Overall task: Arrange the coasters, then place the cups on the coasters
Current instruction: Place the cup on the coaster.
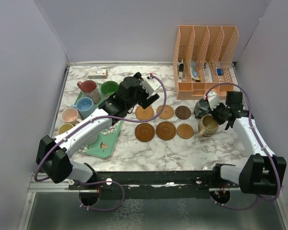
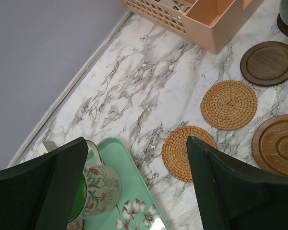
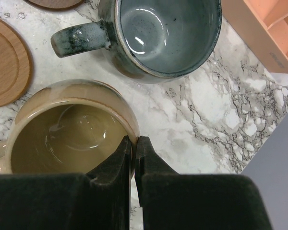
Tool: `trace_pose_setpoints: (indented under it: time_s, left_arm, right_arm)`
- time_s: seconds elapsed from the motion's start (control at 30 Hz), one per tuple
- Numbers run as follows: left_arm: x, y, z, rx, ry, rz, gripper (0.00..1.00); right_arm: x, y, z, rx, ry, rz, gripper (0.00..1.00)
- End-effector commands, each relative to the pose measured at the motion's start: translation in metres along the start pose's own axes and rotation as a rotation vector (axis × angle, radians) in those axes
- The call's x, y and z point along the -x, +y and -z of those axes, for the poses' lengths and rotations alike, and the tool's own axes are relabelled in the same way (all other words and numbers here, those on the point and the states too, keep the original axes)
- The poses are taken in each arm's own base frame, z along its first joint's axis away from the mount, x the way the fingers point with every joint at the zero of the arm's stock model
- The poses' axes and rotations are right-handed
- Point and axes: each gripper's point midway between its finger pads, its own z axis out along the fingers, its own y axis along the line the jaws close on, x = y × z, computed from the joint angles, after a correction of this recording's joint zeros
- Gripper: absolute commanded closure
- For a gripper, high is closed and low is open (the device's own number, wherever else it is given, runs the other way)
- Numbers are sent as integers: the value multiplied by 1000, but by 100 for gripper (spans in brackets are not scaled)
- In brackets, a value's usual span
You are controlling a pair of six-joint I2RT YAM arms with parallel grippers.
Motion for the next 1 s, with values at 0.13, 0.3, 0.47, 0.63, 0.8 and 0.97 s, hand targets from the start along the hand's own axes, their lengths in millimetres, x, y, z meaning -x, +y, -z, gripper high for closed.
trace_pose_setpoints:
  time_s: [0.13,0.3,0.47,0.63,0.8,0.97]
  left_arm:
    - [12,2,7,-12,-50,-3,12]
    - [12,1,7,-18,-53,-5,12]
    - [13,1,7,-23,-53,-5,12]
    - [13,0,8,-27,-53,-7,12]
    - [13,0,7,-27,-52,-9,12]
    - [12,-1,7,-32,-50,-12,12]
  right_arm:
    - [22,-20,0,-15,-105,56,99]
    - [22,-21,-2,-7,-114,54,99]
    - [25,-19,-3,9,-129,63,99]
    - [23,-19,-4,13,-123,70,99]
    - [20,-20,-6,7,-111,79,99]
    - [17,-21,-8,8,-106,76,99]
